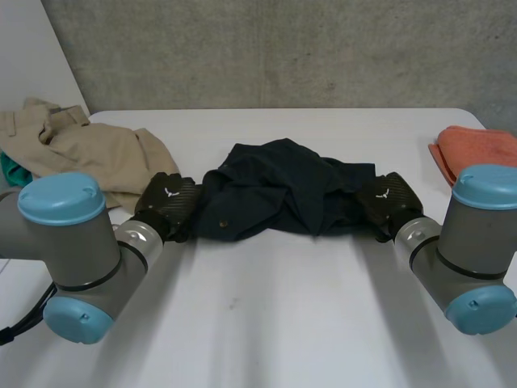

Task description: Fold the laundry.

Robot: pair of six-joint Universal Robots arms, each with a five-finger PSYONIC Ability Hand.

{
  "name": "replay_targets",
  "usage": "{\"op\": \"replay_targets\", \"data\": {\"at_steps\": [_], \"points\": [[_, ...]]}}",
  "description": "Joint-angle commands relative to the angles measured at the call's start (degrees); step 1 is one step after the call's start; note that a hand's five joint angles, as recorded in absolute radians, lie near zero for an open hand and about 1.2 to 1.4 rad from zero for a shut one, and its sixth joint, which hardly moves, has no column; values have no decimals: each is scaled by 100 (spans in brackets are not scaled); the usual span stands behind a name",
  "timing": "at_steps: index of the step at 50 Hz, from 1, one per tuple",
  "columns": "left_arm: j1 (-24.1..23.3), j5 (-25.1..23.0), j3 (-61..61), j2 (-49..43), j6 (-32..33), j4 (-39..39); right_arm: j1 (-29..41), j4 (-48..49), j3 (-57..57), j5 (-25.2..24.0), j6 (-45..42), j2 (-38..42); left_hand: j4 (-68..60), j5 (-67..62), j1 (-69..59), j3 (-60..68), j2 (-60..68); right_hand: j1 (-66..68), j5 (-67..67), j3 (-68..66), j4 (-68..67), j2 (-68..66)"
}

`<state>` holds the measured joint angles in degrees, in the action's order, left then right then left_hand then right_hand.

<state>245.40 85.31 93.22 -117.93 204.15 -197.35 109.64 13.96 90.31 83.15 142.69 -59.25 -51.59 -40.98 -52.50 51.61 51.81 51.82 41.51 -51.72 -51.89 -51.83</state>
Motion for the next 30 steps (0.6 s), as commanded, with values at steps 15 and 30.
{"op": "replay_targets", "data": {"at_steps": [15,30], "points": [[368,1083,-1675,-503,758,-312,-127,-447,320,386,259,-851,-2841,-2902,-2750,2839,2819,-4182,-4151,4172,4189,4183],[-440,864,-4144,16,337,-1377,-487,-640,355,430,549,-1317,-2841,-2902,-2750,2839,2819,-4182,-4151,4172,4189,4183]]}}
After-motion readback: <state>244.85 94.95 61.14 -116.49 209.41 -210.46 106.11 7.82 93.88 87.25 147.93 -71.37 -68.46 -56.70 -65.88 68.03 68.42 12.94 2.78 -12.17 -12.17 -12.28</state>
